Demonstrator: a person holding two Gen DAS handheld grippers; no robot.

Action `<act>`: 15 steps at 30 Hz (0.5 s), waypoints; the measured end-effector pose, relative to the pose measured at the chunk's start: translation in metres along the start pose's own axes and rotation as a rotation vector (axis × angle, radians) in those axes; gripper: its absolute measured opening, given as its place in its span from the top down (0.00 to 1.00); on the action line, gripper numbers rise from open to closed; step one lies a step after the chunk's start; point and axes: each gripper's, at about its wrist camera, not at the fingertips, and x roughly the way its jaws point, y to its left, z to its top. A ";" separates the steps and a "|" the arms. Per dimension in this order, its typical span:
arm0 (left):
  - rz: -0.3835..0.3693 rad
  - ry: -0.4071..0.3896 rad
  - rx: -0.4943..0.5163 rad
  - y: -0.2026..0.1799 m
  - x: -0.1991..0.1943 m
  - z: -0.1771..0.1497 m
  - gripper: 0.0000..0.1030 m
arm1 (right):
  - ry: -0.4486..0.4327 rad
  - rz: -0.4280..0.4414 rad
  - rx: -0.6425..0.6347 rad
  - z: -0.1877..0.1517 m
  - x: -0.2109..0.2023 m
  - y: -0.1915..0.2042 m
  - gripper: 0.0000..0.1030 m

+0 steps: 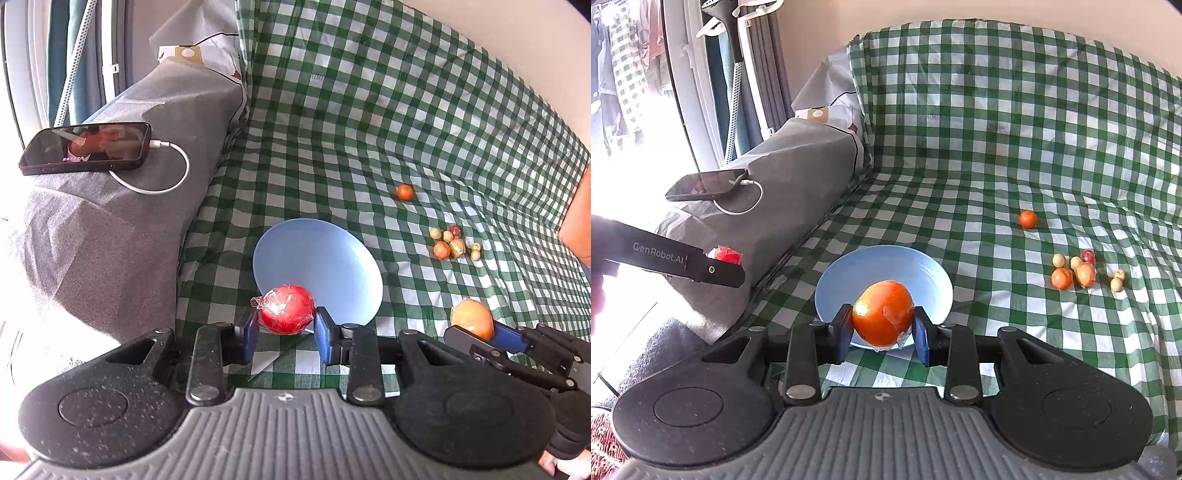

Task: Organize fruits
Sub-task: 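Carry both fruits over the blue plate and open both tools to drop them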

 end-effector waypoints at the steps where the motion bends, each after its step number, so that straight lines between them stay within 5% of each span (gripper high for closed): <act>1: 0.000 0.000 0.001 0.000 0.000 0.000 0.65 | 0.001 0.000 0.000 0.000 0.000 0.000 0.66; 15: 0.009 0.040 0.023 -0.006 0.029 0.011 0.65 | 0.042 -0.004 0.004 0.000 0.020 -0.011 0.66</act>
